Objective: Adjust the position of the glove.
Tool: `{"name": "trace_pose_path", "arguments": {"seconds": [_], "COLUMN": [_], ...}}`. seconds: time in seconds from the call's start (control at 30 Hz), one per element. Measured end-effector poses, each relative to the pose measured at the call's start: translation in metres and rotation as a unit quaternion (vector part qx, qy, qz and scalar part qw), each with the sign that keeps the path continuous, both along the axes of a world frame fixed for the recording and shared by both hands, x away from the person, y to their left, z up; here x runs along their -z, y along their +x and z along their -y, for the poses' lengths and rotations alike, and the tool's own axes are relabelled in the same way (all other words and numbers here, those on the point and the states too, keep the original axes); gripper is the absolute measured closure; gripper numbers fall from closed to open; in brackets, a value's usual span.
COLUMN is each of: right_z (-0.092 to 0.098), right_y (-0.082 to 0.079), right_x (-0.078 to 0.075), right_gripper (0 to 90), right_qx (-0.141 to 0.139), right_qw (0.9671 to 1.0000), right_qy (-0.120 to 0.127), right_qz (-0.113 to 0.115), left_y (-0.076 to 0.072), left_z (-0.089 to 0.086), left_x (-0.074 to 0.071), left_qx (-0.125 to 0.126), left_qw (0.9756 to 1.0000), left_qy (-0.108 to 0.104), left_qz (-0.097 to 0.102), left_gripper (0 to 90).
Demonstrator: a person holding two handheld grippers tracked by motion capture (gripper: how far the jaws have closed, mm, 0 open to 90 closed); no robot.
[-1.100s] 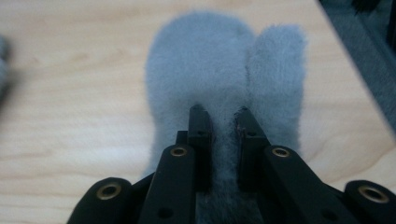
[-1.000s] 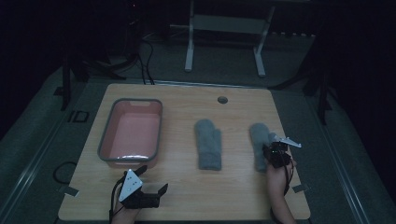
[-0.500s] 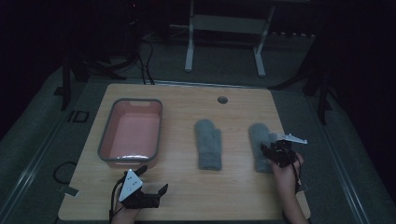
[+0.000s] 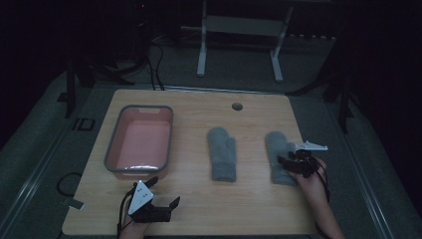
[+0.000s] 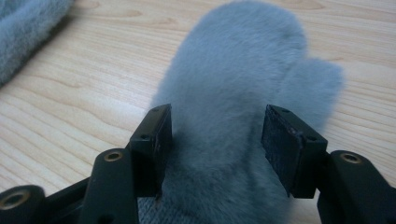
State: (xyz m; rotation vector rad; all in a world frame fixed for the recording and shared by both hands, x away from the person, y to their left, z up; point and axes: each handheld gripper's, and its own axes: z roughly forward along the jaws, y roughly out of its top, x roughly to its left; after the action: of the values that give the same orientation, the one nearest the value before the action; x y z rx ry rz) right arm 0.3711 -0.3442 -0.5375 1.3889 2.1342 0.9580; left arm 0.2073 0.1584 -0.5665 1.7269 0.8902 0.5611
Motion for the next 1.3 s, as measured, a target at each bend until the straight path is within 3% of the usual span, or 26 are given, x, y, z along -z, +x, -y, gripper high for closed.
{"name": "trace_pose_path", "arguments": {"seconds": [0.1,0.17,0.23,0.37,0.53,0.73,1.03,1.3], "right_z": [-0.003,-0.004,-0.006,-0.013,-0.022,-0.036,-0.067,-0.106], "right_y": [0.003,0.002,0.001,-0.001,-0.007,-0.014,-0.02,-0.022], "right_x": [0.009,0.012,0.012,0.01,-0.002,-0.029,-0.062,-0.073], "right_gripper": [44.3,56.7,70.4,78.5,79.9,79.8,79.8,79.7], "right_qx": [-0.01,-0.016,0.001,0.033,0.062,0.082,0.079,0.063], "right_qw": [0.9998,0.9997,0.9999,0.9994,0.9979,0.9954,0.9939,0.9935], "right_qy": [-0.014,-0.016,-0.003,-0.001,0.003,0.024,0.045,0.069], "right_qz": [-0.002,-0.001,-0.01,-0.007,0.018,0.044,0.063,0.066], "left_y": [0.0,0.0,0.0,0.0,0.0,-0.001,-0.001,-0.002], "left_z": [0.0,0.0,0.0,0.0,-0.001,0.0,-0.001,-0.001], "left_x": [0.0,0.0,0.0,0.0,0.0,0.0,-0.001,-0.001], "left_qx": [0.0,0.0,0.0,0.0,-0.003,-0.004,-0.003,-0.003], "left_qw": [1.0,1.0,1.0,1.0,1.0,1.0,1.0,1.0], "left_qy": [0.0,0.001,0.001,0.001,-0.001,0.001,-0.001,-0.001], "left_qz": [-0.001,0.0,0.0,0.001,0.0,0.001,0.001,0.003], "left_gripper": [0.5,0.5,0.5,0.5,0.5,0.5,0.5,0.5]}}
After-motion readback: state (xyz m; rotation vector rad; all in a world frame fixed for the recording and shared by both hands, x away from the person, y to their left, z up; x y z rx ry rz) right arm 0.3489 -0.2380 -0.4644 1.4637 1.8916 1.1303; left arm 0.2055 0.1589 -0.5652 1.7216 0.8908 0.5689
